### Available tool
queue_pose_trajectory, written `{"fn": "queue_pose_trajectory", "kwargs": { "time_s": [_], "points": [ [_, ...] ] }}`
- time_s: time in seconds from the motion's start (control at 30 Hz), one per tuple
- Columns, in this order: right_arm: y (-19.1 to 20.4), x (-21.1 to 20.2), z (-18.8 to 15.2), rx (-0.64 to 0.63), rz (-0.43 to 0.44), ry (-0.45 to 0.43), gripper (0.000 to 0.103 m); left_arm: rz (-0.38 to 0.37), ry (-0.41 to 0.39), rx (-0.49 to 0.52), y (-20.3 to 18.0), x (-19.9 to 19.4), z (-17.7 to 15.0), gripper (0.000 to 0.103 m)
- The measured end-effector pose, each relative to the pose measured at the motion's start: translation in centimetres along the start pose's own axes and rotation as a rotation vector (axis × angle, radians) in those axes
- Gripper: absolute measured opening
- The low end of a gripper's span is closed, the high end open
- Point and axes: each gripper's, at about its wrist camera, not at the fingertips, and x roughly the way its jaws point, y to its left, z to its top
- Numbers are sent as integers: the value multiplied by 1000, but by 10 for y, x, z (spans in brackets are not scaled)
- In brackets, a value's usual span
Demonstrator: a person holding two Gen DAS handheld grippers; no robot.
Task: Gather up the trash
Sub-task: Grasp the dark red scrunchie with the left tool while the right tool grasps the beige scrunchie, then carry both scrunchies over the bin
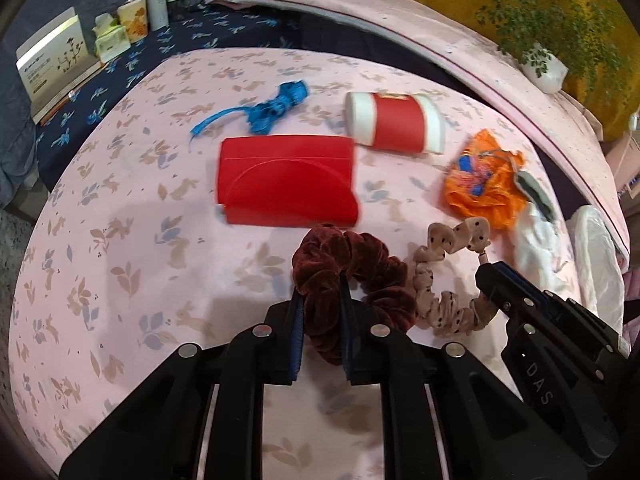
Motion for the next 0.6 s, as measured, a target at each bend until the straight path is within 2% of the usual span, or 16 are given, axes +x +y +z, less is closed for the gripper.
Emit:
{"fn": "queue_pose_trajectory", "kwargs": {
  "time_s": [0.37, 0.6],
  "points": [
    [-65, -70, 8, 114, -24, -133, 9, -77, -65, 113, -79, -40, 6, 14],
    [-116, -109, 5, 202, -53, -201, 9, -141, -80, 192, -138, -58, 8, 14]
  ]
}}
